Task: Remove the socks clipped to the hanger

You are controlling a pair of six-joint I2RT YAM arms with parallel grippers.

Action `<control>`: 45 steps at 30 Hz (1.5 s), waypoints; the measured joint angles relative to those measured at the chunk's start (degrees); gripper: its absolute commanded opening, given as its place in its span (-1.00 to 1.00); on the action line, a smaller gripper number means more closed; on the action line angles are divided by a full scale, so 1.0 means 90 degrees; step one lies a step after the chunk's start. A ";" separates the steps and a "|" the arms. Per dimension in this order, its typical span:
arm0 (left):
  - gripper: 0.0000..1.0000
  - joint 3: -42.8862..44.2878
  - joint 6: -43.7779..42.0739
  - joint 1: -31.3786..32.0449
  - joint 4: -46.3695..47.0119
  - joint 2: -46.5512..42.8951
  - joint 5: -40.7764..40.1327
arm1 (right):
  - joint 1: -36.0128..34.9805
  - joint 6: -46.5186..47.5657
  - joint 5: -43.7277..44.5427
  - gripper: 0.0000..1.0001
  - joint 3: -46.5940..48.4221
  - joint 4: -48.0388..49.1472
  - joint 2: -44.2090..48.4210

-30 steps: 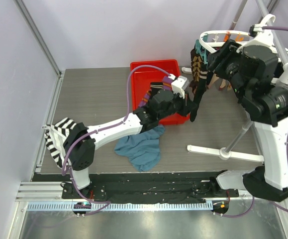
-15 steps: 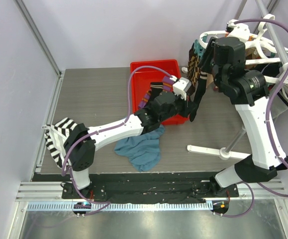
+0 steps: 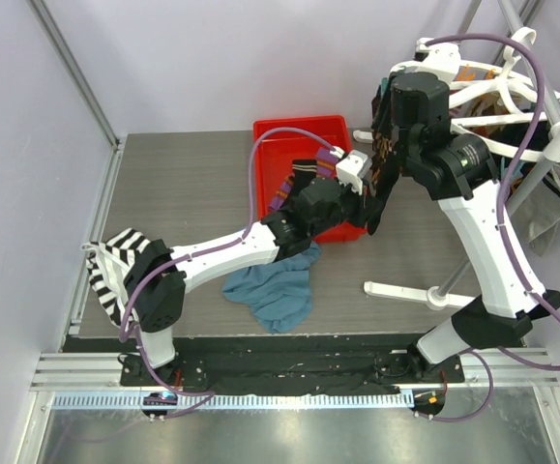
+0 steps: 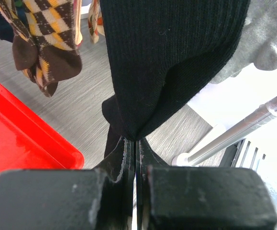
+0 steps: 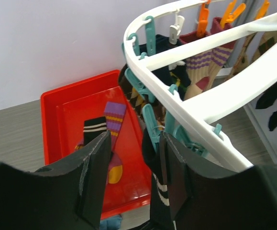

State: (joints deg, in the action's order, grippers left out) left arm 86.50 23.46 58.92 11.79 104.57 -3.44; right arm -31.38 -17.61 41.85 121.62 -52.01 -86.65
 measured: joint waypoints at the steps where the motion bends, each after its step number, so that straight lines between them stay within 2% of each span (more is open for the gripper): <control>1: -1.00 0.0000 -0.0002 0.0005 0.0000 0.0000 0.0000 | -0.0002 0.0019 0.0095 0.04 0.0002 0.0010 -0.0027; 19: -1.00 0.0066 -0.0160 0.0053 -0.0007 0.0002 -0.0075 | -0.0041 0.0192 0.1355 0.13 0.0012 0.0017 -0.0590; 36: -1.00 0.0066 -0.0160 0.0068 -0.0007 0.0002 -0.0119 | -0.0063 0.0491 0.2341 0.05 0.0019 0.0211 -0.1037; 38: -1.00 0.0066 -0.0158 0.0068 -0.0005 0.0002 -0.0119 | -0.0073 0.0537 0.2416 -0.02 0.0100 0.0250 -0.1090; 41: -1.00 0.0066 -0.0160 0.0068 -0.0002 0.0002 -0.0121 | -0.0085 0.0602 0.2516 -0.48 0.0211 0.0304 -0.1190; 42: -1.00 0.0066 -0.0158 0.0068 -0.0005 0.0002 -0.0124 | -0.0085 0.0627 0.2548 -0.79 0.0240 0.0321 -0.1214; 44: -1.00 0.0066 -0.0160 0.0068 -0.0005 0.0002 -0.0124 | -0.0085 0.0646 0.2654 -0.98 0.0289 0.0379 -0.1273; 45: -1.00 0.0066 -0.0160 0.0068 -0.0005 0.0002 -0.0124 | -0.0085 0.0629 0.2718 -0.98 0.0299 0.0432 -0.1285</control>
State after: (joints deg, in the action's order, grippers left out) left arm 87.09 22.02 59.53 11.75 104.60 -4.56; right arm -32.14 -11.94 66.30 124.31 -48.12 -98.21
